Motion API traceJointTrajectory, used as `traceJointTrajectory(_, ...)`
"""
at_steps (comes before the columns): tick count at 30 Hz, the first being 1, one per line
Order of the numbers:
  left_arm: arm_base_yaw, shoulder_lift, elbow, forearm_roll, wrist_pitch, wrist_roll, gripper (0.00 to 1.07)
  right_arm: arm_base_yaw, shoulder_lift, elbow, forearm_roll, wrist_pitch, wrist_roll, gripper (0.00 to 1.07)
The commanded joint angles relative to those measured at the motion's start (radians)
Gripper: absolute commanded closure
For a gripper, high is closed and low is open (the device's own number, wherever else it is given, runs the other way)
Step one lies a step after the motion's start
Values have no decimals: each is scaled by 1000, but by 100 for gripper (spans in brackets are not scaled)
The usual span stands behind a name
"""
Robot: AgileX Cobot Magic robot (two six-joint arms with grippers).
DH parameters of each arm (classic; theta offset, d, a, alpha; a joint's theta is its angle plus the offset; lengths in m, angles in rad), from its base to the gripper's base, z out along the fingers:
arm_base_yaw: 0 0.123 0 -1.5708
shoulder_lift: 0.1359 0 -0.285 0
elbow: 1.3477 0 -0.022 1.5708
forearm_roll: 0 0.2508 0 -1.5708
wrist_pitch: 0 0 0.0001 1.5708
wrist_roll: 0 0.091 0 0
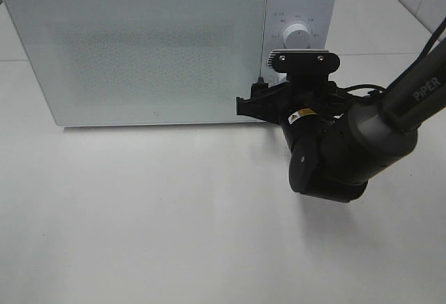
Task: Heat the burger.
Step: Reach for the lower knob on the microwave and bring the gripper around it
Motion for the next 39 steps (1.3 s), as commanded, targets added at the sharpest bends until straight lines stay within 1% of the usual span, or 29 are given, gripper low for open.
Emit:
traceJointTrajectory(1,2,-15,0,-7,-2,0,7,-4,0,-20,0,-34,-1,37)
traceJointTrajectory(3,2,-15,0,-7,-2,0,7,-4,0,-20,0,-37,-4,38)
traceJointTrajectory(4,2,-15,0,-7,-2,0,7,-4,0,-20,0,-54,-10,40)
traceJointTrajectory(8,2,-15,0,-7,-2,0,7,-3,0,-20,1,-84,-17,42)
traceJointTrajectory(23,2,-15,0,-7,-2,0,7,0,-28,-20,1,-132,-61,42)
traceJointTrajectory(29,2,-15,0,-7,-2,0,7,0,-28,-19,1,-130,-58,45)
traceJointTrajectory(30,2,-15,0,-7,-2,0,7,0,-28,-19,1,-129,-52,50)
traceJointTrajectory(31,2,-15,0,-7,-2,0,7,0,-28,-19,1,-129,-52,50)
traceJointTrajectory(32,2,-15,0,-7,-2,0,7,0,-28,-19,2,-122,-51,57)
traceJointTrajectory(33,2,-15,0,-7,-2,0,7,0,-28,-19,2,-122,-51,57)
traceJointTrajectory(34,2,-15,0,-7,-2,0,7,0,-28,-19,2,-119,-51,62)
traceJointTrajectory(35,2,-15,0,-7,-2,0,7,0,-28,-19,1,-115,-51,73)
traceJointTrajectory(36,2,-15,0,-7,-2,0,7,0,-28,-19,1,-115,-51,73)
traceJointTrajectory(37,2,-15,0,-7,-2,0,7,0,-28,-19,0,-115,-51,85)
traceJointTrajectory(38,2,-15,0,-7,-2,0,7,0,-28,-19,0,-115,-51,85)
traceJointTrajectory(39,2,-15,0,-7,-2,0,7,0,-28,-19,-5,-116,-51,98)
